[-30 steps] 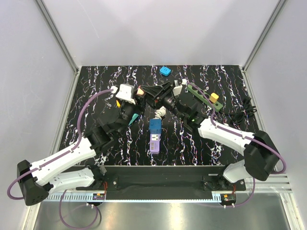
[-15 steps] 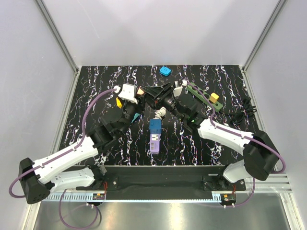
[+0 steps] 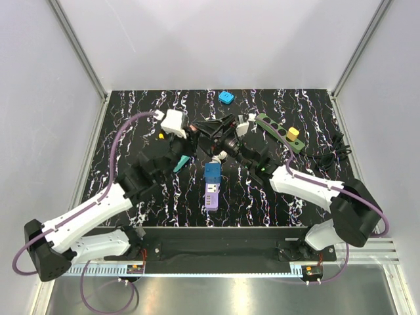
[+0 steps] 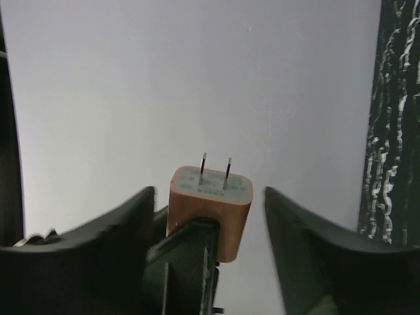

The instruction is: Insert the plug

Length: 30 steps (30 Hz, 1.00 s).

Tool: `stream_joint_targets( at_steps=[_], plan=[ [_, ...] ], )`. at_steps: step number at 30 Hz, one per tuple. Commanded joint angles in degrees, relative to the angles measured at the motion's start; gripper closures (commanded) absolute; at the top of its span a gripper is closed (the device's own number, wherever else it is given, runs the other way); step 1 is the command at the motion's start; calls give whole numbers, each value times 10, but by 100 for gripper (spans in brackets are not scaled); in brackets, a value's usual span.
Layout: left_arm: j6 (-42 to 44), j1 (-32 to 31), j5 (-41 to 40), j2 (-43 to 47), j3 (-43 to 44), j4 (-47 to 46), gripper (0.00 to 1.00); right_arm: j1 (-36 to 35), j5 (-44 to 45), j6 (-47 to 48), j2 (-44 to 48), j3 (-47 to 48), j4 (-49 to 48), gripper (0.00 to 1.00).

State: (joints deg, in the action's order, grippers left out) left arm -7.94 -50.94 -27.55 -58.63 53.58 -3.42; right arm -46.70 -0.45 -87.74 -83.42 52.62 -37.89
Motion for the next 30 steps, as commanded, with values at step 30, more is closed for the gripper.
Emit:
stream_joint_targets(
  at_steps=[30],
  plan=[
    [-139,439,475,-307,232,492,100,169,-174,449,306,-99,342,0]
  ],
)
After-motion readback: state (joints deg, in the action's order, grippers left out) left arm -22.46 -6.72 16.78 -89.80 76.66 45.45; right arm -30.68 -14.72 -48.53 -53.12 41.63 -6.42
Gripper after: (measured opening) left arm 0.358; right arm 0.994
